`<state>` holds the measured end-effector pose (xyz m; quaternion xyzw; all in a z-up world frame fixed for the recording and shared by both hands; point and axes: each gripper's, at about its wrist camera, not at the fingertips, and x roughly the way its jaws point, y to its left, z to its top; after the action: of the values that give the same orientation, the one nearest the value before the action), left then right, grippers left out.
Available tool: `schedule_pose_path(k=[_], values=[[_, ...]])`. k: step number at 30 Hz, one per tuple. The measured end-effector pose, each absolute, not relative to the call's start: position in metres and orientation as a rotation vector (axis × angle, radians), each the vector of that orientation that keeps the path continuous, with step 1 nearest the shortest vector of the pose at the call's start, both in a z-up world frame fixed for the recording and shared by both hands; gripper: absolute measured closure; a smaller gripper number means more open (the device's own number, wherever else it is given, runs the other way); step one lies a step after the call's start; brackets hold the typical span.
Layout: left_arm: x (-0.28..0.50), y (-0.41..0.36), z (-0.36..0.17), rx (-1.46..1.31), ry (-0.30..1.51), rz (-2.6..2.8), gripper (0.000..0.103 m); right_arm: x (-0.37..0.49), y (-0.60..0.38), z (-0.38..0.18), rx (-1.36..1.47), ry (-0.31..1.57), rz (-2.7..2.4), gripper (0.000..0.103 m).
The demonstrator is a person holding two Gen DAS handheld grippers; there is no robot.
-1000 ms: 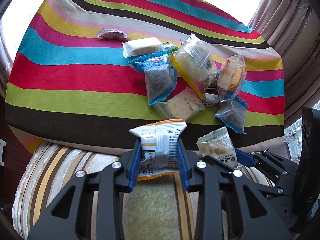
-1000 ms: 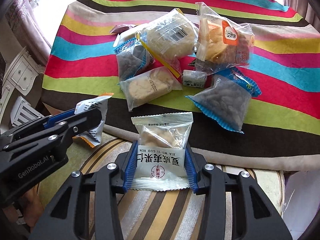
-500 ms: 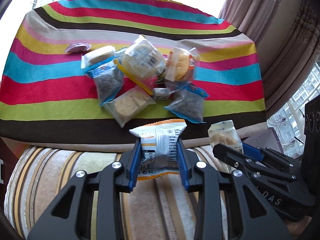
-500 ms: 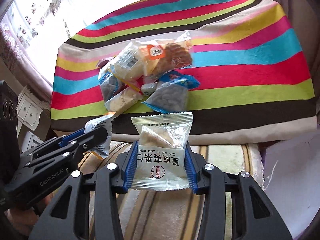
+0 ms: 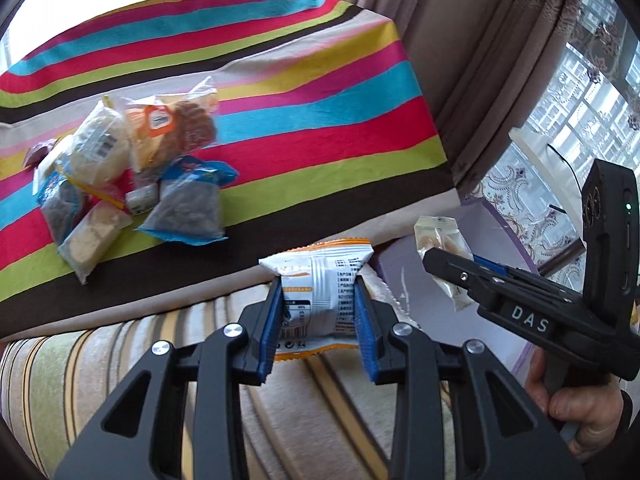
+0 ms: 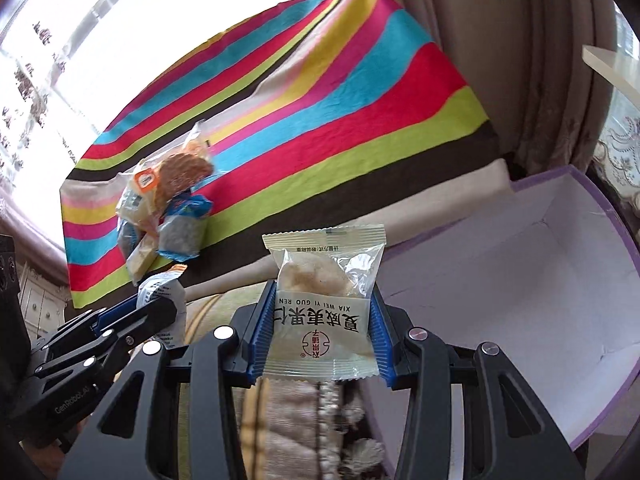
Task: Organize snacks
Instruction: 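Carry both packets to the white box and open both grippers to drop them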
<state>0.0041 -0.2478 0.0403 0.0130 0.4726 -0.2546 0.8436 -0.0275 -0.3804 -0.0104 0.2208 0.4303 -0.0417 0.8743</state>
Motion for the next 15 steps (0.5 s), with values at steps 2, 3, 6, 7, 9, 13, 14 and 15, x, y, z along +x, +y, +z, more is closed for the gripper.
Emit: schedule_pose_path(k=[2,3,6,7,9,13,14,15], values=[[0.002,-0.265,0.038,0.049,1.007,-0.569,0.069,-0.035,-0.395,-0.016,0.481,0.901,-0.120,0.060],[0.001,-0.274,0.037,0.059,1.011,-0.584,0.069,-0.039,-0.402,-0.019,0.492,0.901,-0.134,0.060],[-0.002,-0.297,0.034,0.087,1.023,-0.628,0.069,-0.047,-0.420,-0.027,0.523,0.906,-0.170,0.060],[-0.004,-0.304,0.032,0.095,1.027,-0.641,0.069,-0.050,-0.424,-0.029,0.532,0.906,-0.181,0.060],[-0.006,-0.316,0.030,0.113,1.033,-0.666,0.069,-0.054,-0.433,-0.032,0.547,0.908,-0.200,0.060],[-0.009,-0.334,0.027,0.116,1.052,-0.725,0.069,-0.063,-0.451,-0.035,0.560,0.906,-0.248,0.059],[-0.009,-0.335,0.027,0.109,1.055,-0.742,0.066,-0.065,-0.454,-0.034,0.558,0.902,-0.261,0.058],[-0.008,-0.337,0.026,0.105,1.058,-0.758,0.062,-0.067,-0.456,-0.033,0.554,0.899,-0.271,0.058]])
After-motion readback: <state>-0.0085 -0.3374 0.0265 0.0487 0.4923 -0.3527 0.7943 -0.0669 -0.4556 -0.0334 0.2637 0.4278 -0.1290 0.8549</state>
